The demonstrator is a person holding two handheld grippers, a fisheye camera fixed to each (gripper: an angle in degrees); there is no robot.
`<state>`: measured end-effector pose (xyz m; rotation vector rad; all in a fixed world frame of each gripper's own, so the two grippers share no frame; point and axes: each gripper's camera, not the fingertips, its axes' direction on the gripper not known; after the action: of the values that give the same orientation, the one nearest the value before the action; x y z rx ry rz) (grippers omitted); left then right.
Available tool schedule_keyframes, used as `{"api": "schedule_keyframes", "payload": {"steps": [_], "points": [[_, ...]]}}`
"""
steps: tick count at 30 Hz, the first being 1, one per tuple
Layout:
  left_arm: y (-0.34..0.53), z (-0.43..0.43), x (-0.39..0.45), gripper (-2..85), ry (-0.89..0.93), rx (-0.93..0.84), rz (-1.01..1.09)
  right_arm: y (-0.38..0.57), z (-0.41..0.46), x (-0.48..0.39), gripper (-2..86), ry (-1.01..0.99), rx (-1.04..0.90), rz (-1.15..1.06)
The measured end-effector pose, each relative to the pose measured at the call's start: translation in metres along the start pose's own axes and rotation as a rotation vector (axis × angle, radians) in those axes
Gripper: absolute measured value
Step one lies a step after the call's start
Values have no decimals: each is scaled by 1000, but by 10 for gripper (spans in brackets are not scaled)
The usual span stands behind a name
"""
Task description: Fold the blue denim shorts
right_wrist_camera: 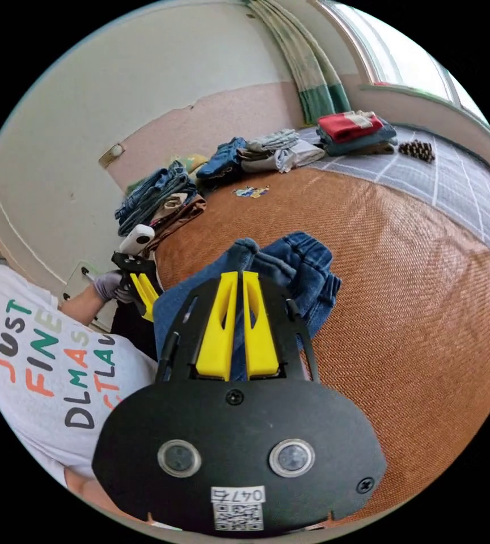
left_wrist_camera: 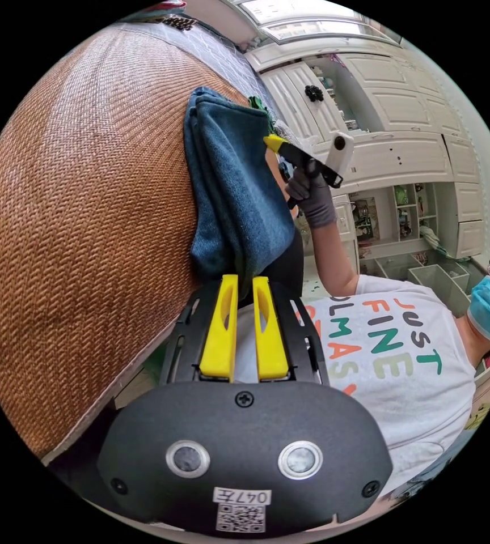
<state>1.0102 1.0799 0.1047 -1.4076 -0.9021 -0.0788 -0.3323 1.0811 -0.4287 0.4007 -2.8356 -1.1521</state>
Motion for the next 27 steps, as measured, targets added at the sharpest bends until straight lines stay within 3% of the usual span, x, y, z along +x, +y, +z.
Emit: {"api": "schedule_keyframes", "payload": {"steps": [5,7,11,15,19,25,27], "points": [[-15,4,11,46,-17,-37,18,-7,-15,7,84,120,-39,67],[-16,5,13,46,-14,-34,16,-5,-3,23,79,58,-123,132],[-12,4,15,47,5,-15,2,-4,-13,26,17,53,-82,173],[-11,5,21,48,1,-19,2,-20,-61,-7,4,16,40,23],[-12,-6,40,49,-32,12,18,-37,-116,-40,7,176,138,-177],[-6,-25,43,54,-26,122,-37,-24,-81,69,50,138,-64,172],[5,-32,46,53,-50,141,-51,-12,-94,84,97,16,43,260]]}}
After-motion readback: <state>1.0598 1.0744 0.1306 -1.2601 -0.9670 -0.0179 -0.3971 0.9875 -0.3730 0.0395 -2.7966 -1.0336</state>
